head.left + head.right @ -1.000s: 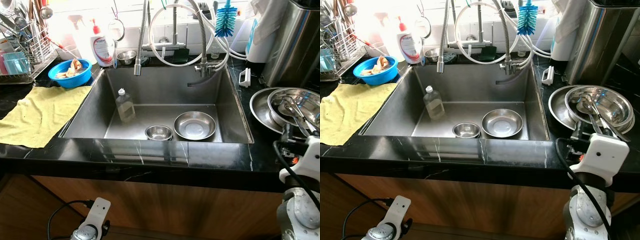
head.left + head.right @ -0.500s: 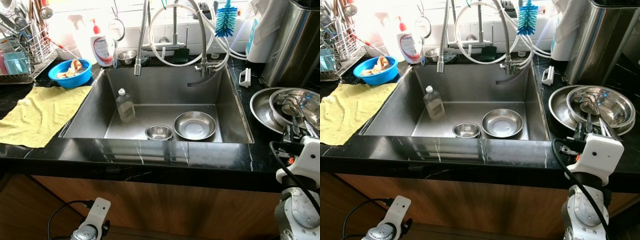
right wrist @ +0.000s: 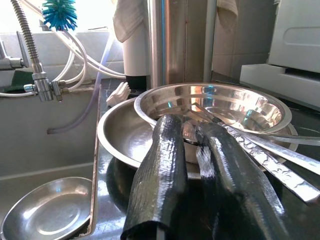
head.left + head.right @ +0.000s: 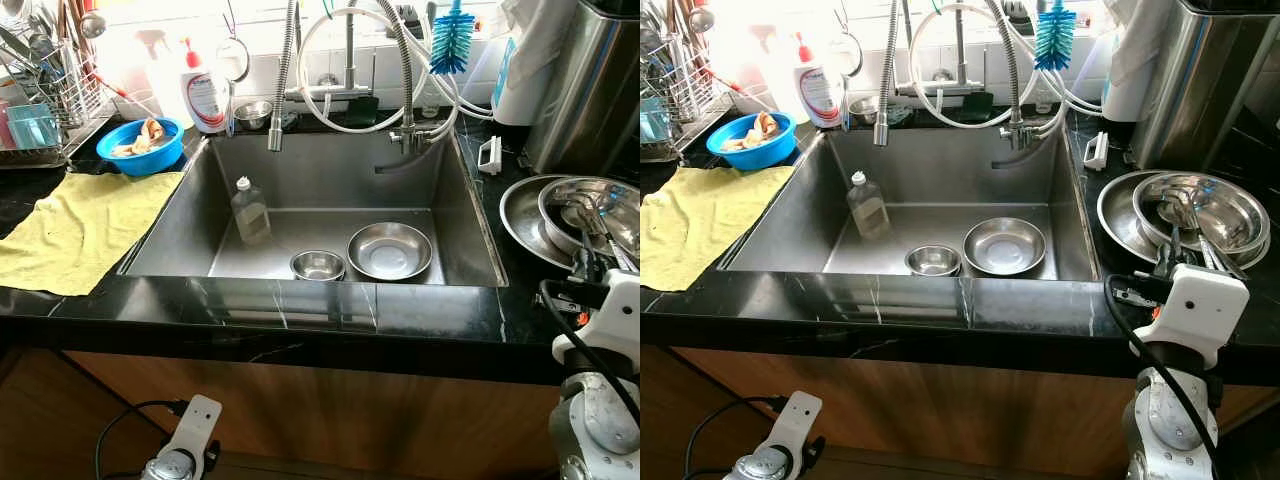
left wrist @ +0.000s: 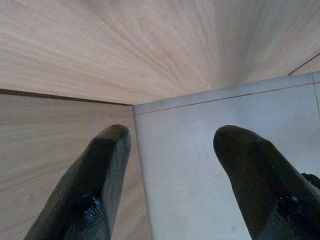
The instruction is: Kitchen organization
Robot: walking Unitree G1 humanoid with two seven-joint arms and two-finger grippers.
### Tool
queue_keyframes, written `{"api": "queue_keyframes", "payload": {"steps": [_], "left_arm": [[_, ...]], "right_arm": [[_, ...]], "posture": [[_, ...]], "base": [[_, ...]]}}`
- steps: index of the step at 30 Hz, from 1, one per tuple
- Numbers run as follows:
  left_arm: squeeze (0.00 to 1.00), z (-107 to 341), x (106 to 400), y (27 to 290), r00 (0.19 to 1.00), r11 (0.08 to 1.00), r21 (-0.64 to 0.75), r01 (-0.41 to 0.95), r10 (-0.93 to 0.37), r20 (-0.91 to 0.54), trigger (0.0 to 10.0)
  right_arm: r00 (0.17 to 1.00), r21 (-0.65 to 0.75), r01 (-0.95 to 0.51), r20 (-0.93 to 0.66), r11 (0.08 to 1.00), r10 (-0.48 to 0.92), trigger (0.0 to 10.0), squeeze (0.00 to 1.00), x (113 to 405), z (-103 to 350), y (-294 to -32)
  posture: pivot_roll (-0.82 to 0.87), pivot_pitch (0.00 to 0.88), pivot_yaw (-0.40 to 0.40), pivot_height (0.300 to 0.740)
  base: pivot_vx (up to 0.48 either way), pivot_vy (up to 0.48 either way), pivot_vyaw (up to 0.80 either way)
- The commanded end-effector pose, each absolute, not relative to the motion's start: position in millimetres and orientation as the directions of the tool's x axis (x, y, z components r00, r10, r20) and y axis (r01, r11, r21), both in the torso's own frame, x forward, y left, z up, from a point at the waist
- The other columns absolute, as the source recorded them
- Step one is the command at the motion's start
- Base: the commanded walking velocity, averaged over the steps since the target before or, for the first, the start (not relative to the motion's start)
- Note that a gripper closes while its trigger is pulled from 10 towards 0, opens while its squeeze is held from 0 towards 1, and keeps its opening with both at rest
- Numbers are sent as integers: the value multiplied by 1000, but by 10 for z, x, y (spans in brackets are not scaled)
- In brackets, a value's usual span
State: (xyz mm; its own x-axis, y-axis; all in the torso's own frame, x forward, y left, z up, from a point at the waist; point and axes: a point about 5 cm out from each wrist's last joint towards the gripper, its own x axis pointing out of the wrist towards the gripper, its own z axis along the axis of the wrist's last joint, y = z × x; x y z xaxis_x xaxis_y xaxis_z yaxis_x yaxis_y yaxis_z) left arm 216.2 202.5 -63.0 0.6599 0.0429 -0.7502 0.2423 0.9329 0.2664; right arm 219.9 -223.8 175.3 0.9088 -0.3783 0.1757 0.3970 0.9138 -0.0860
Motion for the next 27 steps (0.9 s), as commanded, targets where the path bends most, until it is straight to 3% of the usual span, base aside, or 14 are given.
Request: {"api": "queue_keyframes", "payload": {"steps": [1, 12, 13, 14, 15, 27], "left_arm": [[0, -629, 2148, 2078, 658, 929, 280, 240, 56, -751, 10000], [0, -631, 2145, 2078, 657, 929, 281, 239, 58, -751, 10000], [0, -631, 2144, 2078, 657, 929, 281, 239, 59, -752, 10000], [0, -631, 2144, 2078, 657, 929, 281, 239, 59, -752, 10000], [0, -632, 2144, 2079, 657, 929, 282, 239, 59, -752, 10000], [0, -628, 2152, 2071, 659, 929, 281, 241, 56, -750, 10000]], "right_arm": [[910, -71, 384, 200, 921, -364, 0, 0, 2216, 1816, -2221], [907, -22, 346, 263, 938, -328, 0, 0, 2255, 1943, -2172], [907, -24, 346, 265, 938, -328, 7529, 0, 2257, 1947, -2172], [907, -24, 346, 265, 938, -328, 7529, 0, 2257, 1947, -2172], [907, -24, 345, 267, 938, -327, 10000, 0, 2261, 1953, -2171], [892, -10, 346, 313, 938, -325, 10000, 0, 2278, 2064, -2168]], "posture": [[-199, 0, 100, 740], [-199, 0, 99, 740], [-199, 0, 99, 740], [-199, 0, 99, 740], [-198, 0, 99, 740], [-200, 0, 100, 740]], "base": [[0, 0, 0], [0, 0, 0], [0, 0, 0], [0, 0, 0], [0, 0, 0], [0, 0, 0]]}}
